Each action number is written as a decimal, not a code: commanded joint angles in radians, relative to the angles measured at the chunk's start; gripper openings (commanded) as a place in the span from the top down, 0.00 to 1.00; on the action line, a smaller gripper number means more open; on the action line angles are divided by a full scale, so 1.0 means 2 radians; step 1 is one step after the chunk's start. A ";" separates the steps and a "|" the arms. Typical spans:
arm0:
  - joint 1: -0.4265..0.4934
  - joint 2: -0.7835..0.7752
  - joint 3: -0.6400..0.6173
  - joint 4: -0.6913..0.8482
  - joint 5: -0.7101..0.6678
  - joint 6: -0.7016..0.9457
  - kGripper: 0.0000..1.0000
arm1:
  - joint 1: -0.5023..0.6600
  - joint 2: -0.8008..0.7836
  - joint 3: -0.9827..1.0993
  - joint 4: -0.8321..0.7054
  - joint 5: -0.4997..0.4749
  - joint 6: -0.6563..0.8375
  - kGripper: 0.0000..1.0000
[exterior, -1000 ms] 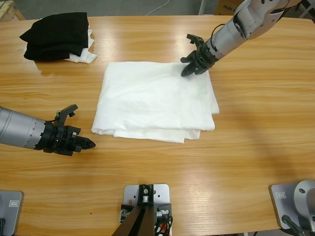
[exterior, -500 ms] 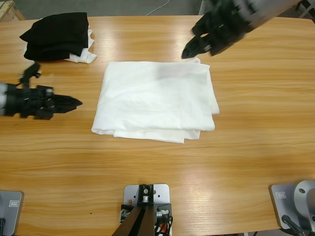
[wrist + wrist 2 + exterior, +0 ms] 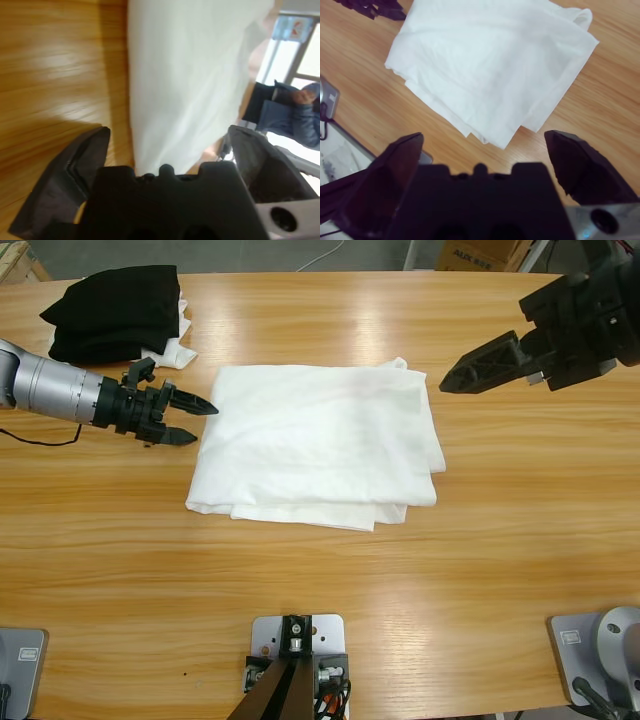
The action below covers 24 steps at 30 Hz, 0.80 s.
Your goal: Fold clothes
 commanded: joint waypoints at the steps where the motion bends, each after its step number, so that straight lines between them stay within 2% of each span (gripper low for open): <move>1: -0.028 0.050 -0.007 -0.003 -0.019 0.005 0.02 | 0.004 0.004 -0.003 -0.009 -0.017 0.006 0.00; 7: -0.057 0.046 -0.016 -0.003 0.007 0.004 0.05 | 0.004 -0.003 0.000 -0.009 -0.030 0.006 0.00; 9: -0.065 0.045 -0.020 -0.003 0.018 0.003 0.11 | 0.004 -0.004 0.001 -0.010 -0.032 0.006 0.00; 11: -0.069 0.046 -0.023 -0.003 0.026 0.002 0.21 | 0.004 -0.005 0.004 -0.012 -0.032 0.006 0.00; 17: -0.060 0.040 -0.022 -0.003 0.043 0.010 0.28 | 0.004 -0.006 0.011 -0.014 -0.032 0.006 0.00; 18: -0.059 0.041 -0.024 -0.001 0.042 0.014 0.41 | 0.004 -0.008 0.012 -0.014 -0.032 0.006 0.00; 20: -0.059 0.047 -0.029 0.012 0.042 0.035 0.83 | 0.004 -0.012 0.015 -0.014 -0.032 0.006 0.00; 21: -0.059 0.053 -0.033 0.023 0.041 0.048 0.99 | 0.004 -0.014 0.016 -0.014 -0.032 0.006 0.00; 24: -0.066 0.053 -0.032 0.035 0.053 0.072 1.00 | 0.004 -0.020 0.019 -0.013 -0.032 0.006 0.00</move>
